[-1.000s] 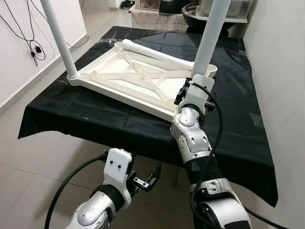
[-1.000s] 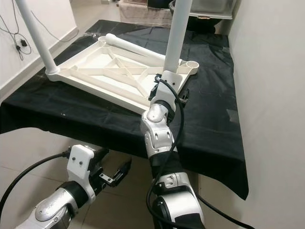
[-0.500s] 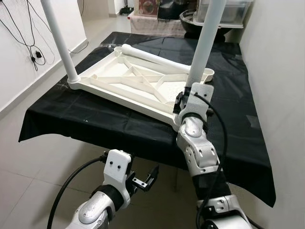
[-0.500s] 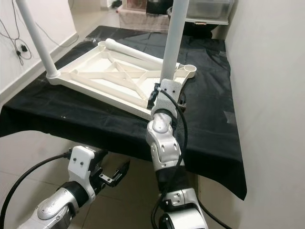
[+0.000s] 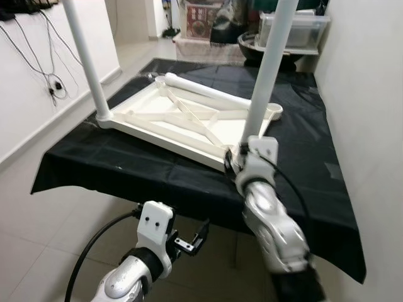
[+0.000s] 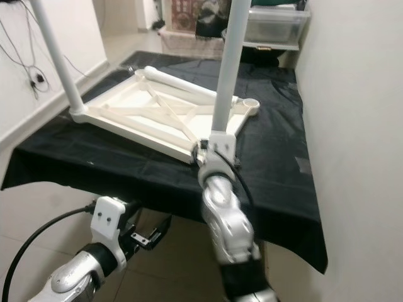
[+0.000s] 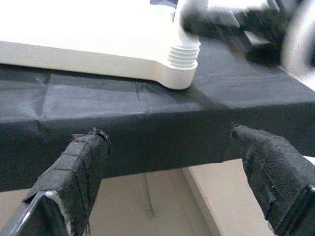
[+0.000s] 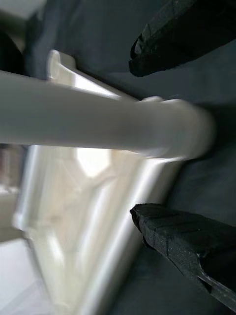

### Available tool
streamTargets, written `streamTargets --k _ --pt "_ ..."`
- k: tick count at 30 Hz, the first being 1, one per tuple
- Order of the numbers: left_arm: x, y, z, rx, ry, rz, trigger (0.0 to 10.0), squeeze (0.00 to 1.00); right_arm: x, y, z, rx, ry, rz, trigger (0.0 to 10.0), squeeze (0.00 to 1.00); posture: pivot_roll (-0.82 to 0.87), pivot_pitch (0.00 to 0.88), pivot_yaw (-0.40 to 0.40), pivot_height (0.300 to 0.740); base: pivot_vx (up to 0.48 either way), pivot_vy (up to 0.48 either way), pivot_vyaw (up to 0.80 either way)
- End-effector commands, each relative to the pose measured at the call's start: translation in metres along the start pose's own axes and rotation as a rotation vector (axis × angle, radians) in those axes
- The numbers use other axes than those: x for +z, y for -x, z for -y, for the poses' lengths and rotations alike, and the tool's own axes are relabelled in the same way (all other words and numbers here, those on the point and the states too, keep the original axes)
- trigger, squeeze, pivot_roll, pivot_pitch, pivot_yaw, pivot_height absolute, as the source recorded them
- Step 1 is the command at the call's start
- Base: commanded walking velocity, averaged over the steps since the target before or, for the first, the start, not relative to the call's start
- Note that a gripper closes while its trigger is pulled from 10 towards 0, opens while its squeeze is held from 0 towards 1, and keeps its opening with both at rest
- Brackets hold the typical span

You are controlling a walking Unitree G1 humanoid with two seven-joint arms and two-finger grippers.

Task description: Building children table

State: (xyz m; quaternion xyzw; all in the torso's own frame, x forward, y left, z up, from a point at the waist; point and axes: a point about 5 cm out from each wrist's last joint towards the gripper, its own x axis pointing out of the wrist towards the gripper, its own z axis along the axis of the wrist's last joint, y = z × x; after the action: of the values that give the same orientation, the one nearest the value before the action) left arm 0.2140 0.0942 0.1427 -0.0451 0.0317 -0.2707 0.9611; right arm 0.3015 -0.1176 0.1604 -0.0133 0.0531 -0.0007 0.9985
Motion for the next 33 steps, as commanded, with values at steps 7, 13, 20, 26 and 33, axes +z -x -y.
streamTargets --k 7,13,20,26,33 --pt "-0.011 -0.001 -0.008 0.078 -0.023 -0.034 10.0 0.0 -0.028 0.023 0.008 0.151 0.045 -0.014 10.0 0.0 0.16 0.0 -0.028 0.74 0.0 0.0 0.0" --pt "-0.022 -0.002 -0.01 0.154 -0.029 -0.066 10.0 0.0 -0.042 0.034 0.001 0.164 0.074 0.008 10.0 0.0 0.16 0.0 -0.032 0.74 0.0 0.0 0.0" --pt "-0.029 -0.008 -0.021 0.231 -0.052 -0.076 10.0 0.0 -0.045 0.027 -0.003 0.188 0.12 0.017 10.0 0.0 0.14 0.0 -0.02 0.74 0.0 0.0 -0.52" --pt "-0.031 -0.014 -0.023 0.234 -0.066 -0.075 10.0 0.0 -0.049 0.023 -0.001 0.189 0.118 0.009 10.0 0.0 0.15 0.0 -0.029 0.74 0.0 0.0 -0.45" --pt "-0.033 -0.022 -0.032 0.256 -0.074 -0.073 10.0 0.0 -0.055 0.01 -0.003 0.187 0.112 -0.024 10.0 0.0 0.16 0.0 -0.035 0.74 0.0 0.0 0.0"
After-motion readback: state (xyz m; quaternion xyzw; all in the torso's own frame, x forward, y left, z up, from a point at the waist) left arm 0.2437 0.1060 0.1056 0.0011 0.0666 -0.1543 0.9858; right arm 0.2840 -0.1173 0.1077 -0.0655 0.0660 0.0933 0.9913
